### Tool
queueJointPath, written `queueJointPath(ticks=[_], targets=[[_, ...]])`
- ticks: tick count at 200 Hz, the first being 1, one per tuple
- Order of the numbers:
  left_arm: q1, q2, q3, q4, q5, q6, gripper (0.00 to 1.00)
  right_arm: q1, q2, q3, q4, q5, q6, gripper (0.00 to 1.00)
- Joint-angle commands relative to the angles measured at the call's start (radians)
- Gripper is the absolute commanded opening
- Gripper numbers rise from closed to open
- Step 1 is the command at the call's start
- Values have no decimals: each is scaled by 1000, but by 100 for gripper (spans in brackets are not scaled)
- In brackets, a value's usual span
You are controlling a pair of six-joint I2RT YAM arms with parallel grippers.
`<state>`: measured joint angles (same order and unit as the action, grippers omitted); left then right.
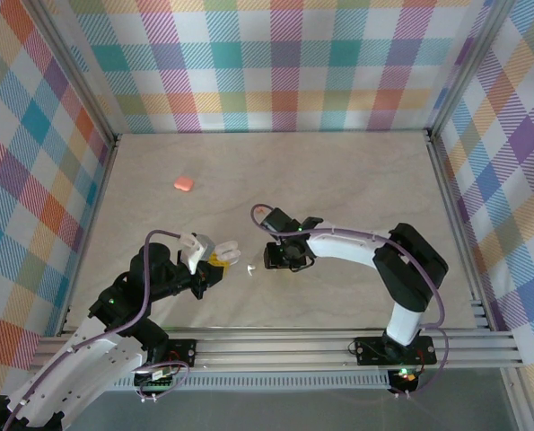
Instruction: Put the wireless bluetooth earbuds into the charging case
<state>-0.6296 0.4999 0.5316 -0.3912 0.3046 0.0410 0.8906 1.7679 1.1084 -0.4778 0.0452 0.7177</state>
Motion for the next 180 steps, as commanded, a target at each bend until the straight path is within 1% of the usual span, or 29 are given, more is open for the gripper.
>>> queueJointPath(ticks=[1,21,152,180], targets=[[5,-11,13,5,8,-11,0,0,36,39,-38,10,-20,40],[5,-11,12,3,7,-10,0,1,54,57,-48,11,-30,39],[6,-7,11,6,5,-11,0,1,143,124,-94,35,-56,38],[4,-4,11,7,4,-10,0,1,157,143,-107,38,-61,35]])
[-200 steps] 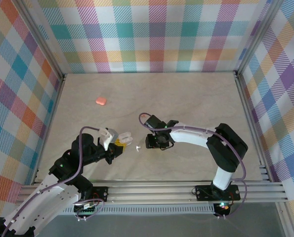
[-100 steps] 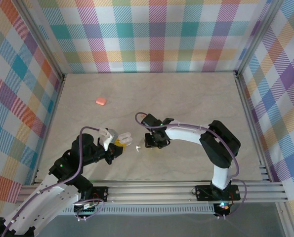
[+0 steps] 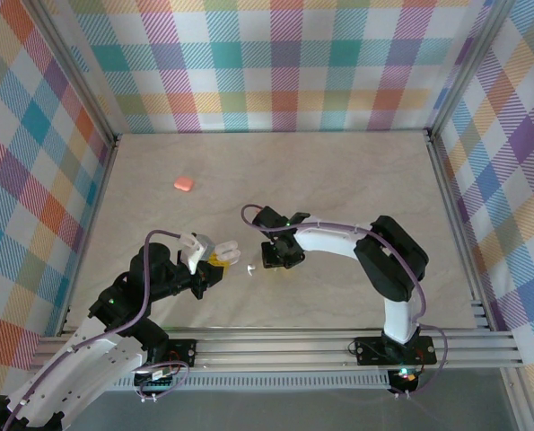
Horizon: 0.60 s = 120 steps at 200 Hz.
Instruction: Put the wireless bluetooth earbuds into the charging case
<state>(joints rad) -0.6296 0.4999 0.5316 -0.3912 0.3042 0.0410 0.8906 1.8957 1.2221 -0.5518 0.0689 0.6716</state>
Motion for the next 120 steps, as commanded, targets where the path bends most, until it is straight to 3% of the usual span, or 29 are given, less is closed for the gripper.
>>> queueJointPath(ticks=[1,120], targets=[[5,-4,11,6,4,-10,0,1,30,29,-33,15,-15,35],[5,-2,11,4,6,-15,0,8,23,42,-69,40,-33,25]])
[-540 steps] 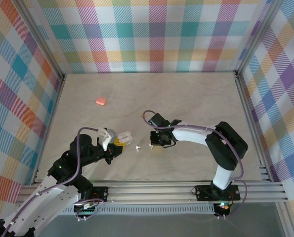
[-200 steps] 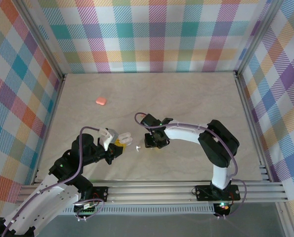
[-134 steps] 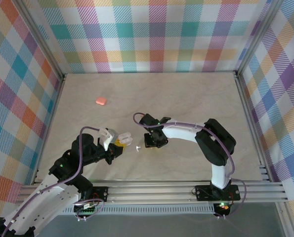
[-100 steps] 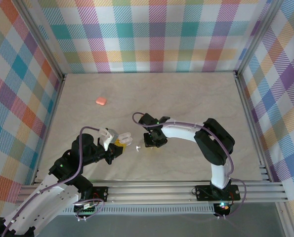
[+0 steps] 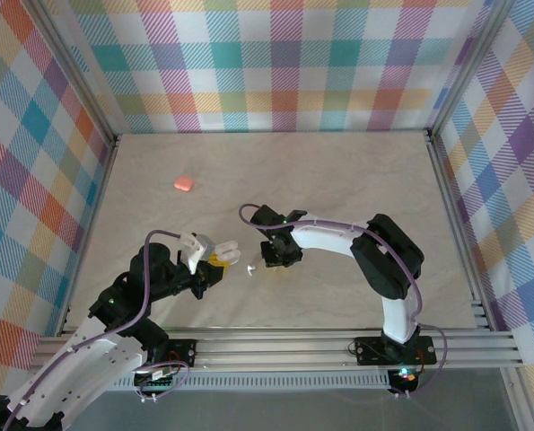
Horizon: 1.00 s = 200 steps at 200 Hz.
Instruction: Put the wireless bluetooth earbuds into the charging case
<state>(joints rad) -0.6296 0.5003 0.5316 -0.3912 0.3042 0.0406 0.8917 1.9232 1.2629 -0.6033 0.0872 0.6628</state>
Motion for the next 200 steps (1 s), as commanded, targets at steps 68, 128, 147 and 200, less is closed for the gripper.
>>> queueJointPath(ticks=[68,128,147,200], targets=[[5,-3,2,17,9,-30,0,7,-78,-23,-12,72,-83,22],[5,-2,-22,71,48,-42,0,7,-170,-63,8,117,-123,20],[6,2,-28,93,57,-44,0,7,-213,-76,18,134,-151,19],[4,30,-38,149,75,-52,0,7,-314,-126,58,141,-218,18]])
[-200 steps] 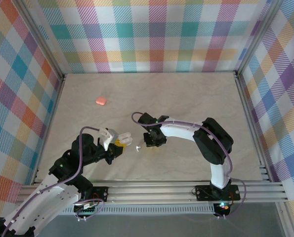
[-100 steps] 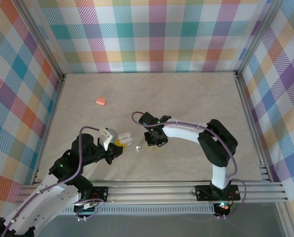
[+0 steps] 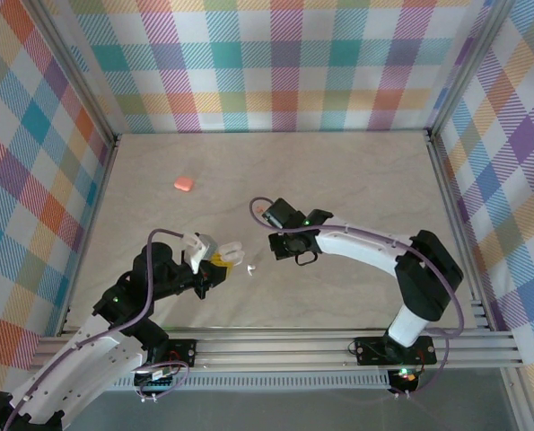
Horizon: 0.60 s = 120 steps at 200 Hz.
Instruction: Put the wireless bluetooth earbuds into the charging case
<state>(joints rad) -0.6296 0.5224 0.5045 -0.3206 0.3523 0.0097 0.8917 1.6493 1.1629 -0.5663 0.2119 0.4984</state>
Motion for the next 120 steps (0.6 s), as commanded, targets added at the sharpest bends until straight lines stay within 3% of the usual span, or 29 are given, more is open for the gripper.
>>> queueJointPath(ticks=[1,120], targets=[[4,8,-11,80,27,-21,0,7,-42,-27,21,17,-55,18],[4,81,-52,244,112,-11,0,7,-350,-120,170,-16,-180,13]])
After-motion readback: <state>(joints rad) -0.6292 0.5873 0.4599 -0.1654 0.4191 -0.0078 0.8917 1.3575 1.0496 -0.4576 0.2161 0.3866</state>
